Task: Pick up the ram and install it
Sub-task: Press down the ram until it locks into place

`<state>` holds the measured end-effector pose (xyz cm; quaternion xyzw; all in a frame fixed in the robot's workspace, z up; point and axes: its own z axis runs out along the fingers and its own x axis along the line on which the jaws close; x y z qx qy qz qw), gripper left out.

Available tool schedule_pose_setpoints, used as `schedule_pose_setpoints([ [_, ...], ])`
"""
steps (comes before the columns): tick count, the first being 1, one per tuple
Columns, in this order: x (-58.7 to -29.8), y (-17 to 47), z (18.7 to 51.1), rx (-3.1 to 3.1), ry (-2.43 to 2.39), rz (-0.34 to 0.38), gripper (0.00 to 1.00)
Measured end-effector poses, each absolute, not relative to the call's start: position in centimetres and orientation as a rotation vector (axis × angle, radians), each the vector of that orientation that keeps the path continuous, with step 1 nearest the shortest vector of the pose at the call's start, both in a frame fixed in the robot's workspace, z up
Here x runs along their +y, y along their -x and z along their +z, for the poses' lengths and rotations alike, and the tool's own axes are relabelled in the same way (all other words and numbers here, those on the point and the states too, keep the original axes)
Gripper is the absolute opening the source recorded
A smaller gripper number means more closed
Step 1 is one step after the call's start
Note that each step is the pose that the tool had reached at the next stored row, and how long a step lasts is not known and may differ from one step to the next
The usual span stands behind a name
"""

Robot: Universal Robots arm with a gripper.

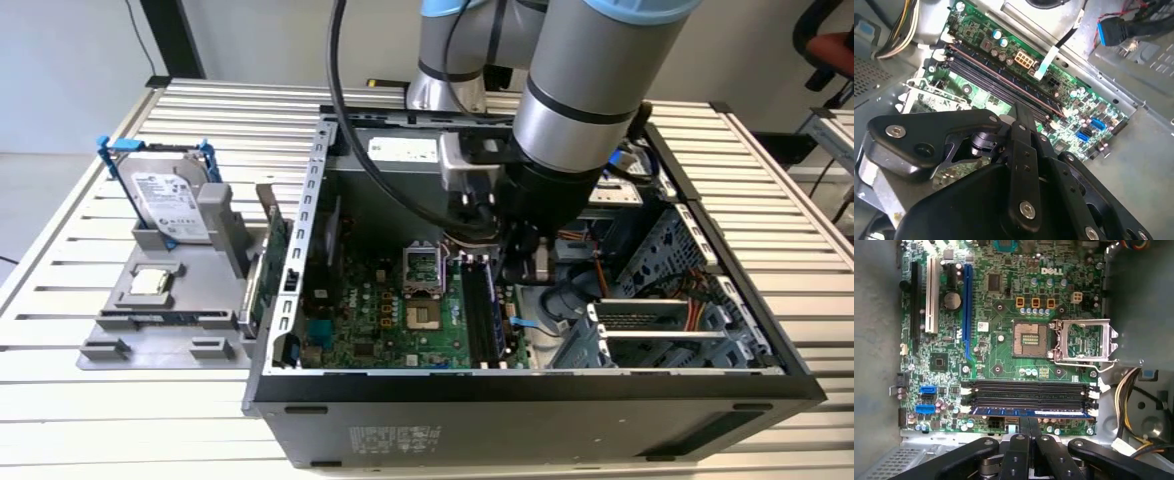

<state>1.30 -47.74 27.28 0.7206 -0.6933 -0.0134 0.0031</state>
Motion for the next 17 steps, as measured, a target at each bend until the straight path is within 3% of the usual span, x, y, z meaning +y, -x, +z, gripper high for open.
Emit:
schedule_pose_setpoints([
  [17,-47.73,-1.30,27.16,-2.035,-2.389,-0.042,0.00],
])
